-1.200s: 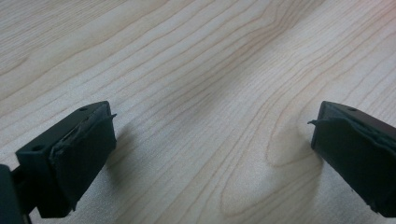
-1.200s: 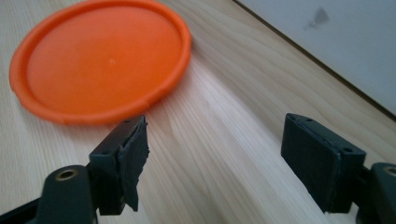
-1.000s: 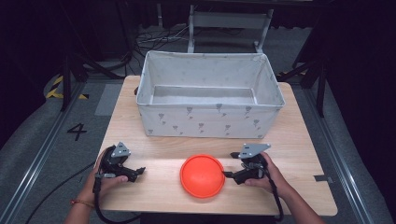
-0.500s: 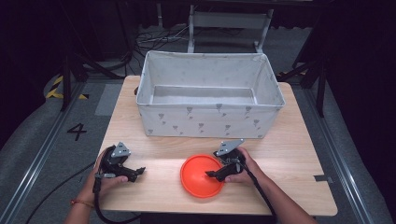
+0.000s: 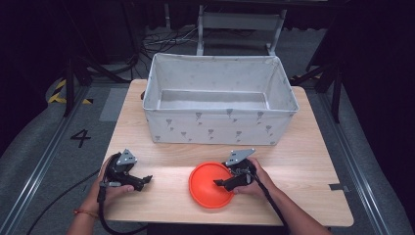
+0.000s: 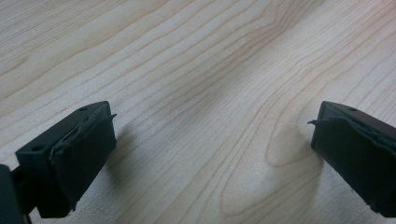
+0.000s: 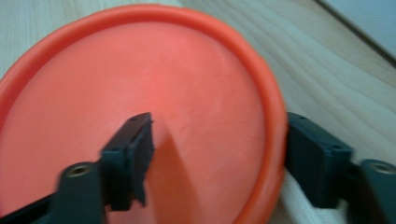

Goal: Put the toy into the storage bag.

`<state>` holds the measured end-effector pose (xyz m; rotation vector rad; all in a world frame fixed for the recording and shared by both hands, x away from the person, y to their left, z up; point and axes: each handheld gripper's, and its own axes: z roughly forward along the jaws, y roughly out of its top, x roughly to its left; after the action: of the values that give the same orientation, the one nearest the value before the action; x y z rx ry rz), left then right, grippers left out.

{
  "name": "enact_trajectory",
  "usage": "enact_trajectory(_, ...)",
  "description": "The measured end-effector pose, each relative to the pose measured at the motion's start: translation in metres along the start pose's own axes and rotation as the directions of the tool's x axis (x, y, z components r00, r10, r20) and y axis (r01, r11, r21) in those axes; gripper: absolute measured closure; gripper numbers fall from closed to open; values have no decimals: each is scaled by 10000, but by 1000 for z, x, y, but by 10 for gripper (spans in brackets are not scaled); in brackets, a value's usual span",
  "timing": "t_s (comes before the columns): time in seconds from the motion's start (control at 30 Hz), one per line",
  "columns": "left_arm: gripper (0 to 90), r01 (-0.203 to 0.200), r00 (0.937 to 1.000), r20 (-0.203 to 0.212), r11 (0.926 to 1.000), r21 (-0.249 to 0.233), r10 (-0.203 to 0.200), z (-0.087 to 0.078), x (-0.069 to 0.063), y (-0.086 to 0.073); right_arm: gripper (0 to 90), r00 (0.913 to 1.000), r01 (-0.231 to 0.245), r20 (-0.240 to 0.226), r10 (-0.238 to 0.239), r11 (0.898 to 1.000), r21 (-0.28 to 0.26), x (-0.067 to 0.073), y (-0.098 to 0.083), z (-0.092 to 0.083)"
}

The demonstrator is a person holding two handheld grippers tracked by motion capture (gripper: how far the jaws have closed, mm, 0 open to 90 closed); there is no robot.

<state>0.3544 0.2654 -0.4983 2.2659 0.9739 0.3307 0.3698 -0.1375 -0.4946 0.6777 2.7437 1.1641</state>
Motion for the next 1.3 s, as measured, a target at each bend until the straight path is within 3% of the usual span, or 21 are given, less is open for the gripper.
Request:
enact_trajectory(0.1, 2, -40, 10000, -43, 10000, -10, 40, 0, 0, 0, 504, 9984, -566, 24, 567, 9981, -235, -5, -1, -2)
enact_trajectory(0.23, 2, -35, 10000, -42, 10000, -10, 35, 0, 0, 0, 594, 9945, -1024, -239, 1016, 9941, -350, -11, -3, -4)
enact_trajectory(0.43, 2, -13, 10000, -16, 10000, -11, 13, 0, 0, 0, 733, 9930, -1077, -562, 1035, 9911, -783, -14, -1, -17)
enact_trajectory(0.67, 2, -22, 10000, -26, 10000, -12, 22, 0, 0, 0, 797, 9936, -803, -881, 700, 9896, -1195, -12, 4, -35)
enact_trajectory(0.8, 2, -21, 10000, -33, 10000, -10, 21, 0, 0, 0, 824, 9960, -289, -875, 158, 9881, -1509, -5, 12, -54)
enact_trajectory(0.97, 2, -19, 10000, -31, 10000, -12, 19, 0, 0, 0, 824, 9978, 551, -276, -599, 9872, -1496, 3, 17, -74)
enact_trajectory(1.3, 2, -21, 10000, -22, 10000, -10, 21, 0, 0, 0, 825, 9913, 1296, 433, -1244, 9799, -1519, 8, 17, -114)
